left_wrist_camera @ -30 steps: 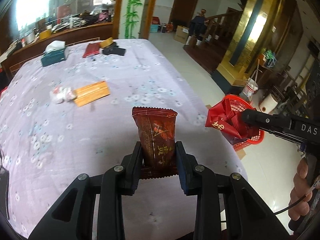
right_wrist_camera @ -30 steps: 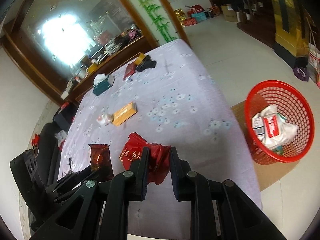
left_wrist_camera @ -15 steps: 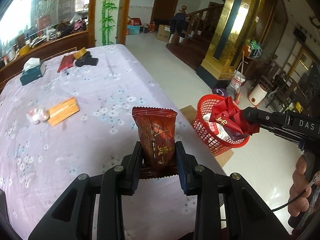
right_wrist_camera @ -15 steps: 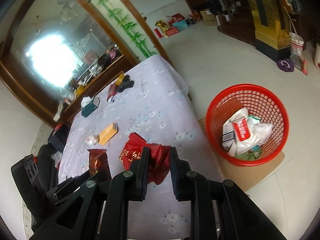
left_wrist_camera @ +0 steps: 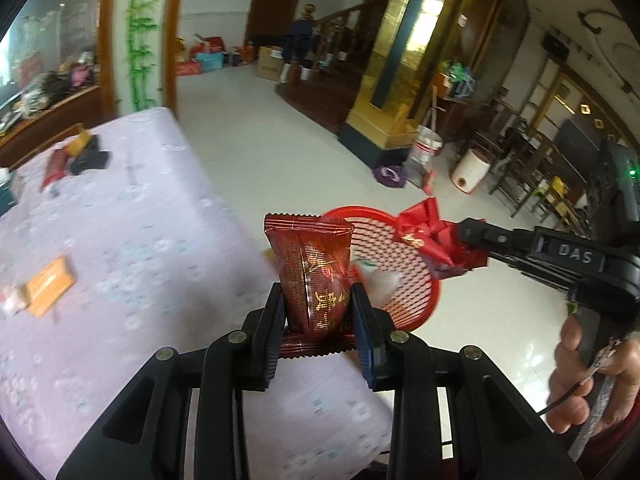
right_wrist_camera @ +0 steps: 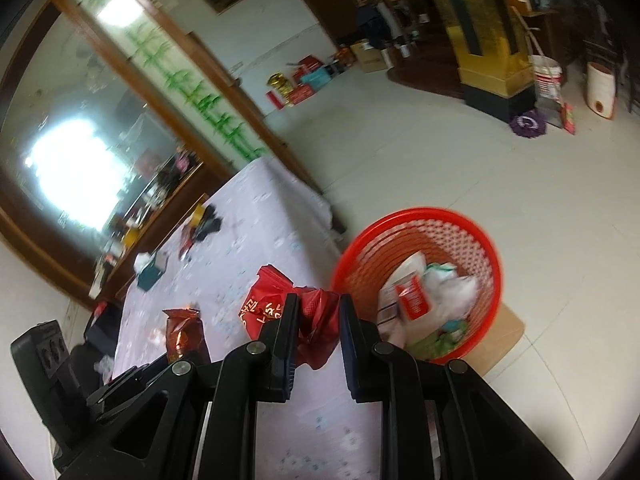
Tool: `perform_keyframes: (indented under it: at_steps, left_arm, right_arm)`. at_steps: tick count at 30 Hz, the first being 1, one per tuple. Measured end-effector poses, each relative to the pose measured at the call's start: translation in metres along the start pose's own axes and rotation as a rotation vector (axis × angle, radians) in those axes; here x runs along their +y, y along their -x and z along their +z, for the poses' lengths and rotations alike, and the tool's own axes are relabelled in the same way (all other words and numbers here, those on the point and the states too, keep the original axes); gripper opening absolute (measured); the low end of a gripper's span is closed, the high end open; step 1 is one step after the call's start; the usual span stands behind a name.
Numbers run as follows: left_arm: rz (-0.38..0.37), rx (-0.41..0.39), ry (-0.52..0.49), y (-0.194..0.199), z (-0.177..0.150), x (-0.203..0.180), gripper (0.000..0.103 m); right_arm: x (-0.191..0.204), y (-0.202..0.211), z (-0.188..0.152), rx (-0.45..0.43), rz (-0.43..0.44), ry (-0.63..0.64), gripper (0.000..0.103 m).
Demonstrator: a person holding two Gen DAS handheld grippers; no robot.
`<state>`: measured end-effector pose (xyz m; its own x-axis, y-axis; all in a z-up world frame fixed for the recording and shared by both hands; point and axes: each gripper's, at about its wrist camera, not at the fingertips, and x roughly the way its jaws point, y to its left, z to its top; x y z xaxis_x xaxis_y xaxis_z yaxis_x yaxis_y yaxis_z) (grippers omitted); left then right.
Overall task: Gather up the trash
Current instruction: 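Carry both wrappers over the red basket and open both tools, then move both open tools back over the table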
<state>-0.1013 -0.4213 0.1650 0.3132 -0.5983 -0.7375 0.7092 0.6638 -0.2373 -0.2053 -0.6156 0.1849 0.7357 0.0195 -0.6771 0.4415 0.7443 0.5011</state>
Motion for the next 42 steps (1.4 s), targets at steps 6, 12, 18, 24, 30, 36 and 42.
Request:
perform_keyframes:
  at_steps: [6, 12, 18, 24, 30, 36, 42]
  left_arm:
    - [-0.042, 0.054, -0.019, -0.045, 0.016, -0.03, 0.031]
    - [-0.061, 0.093, -0.015, -0.079, 0.023, -0.045, 0.031]
    - [-0.042, 0.099, -0.019, -0.095, 0.026, -0.054, 0.035]
    - [-0.027, 0.072, -0.007, -0.09, 0.026, -0.054, 0.067]
    - [-0.011, 0.043, 0.012, -0.071, 0.024, -0.046, 0.067]
    - [0.005, 0.025, 0.046, -0.05, 0.018, -0.029, 0.067]
    - [0.033, 0.009, 0.101, -0.021, 0.003, 0.0, 0.067]
  right_arm:
    - [-0.033, -0.005, 0.022, -0.011, -0.063, -0.041, 0.021]
    - [-0.058, -0.018, 0.039, -0.001, -0.087, -0.068, 0.021]
    - [-0.072, -0.033, 0.048, 0.012, -0.103, -0.079, 0.024]
    - [-0.082, -0.036, 0.054, 0.008, -0.119, -0.087, 0.039]
    - [-0.078, -0.026, 0.051, 0.006, -0.097, -0.08, 0.041]
    - [-0.054, -0.016, 0.042, 0.019, -0.049, -0.056, 0.041]
    - [-0.019, -0.01, 0.026, 0.045, 0.0, -0.008, 0.044]
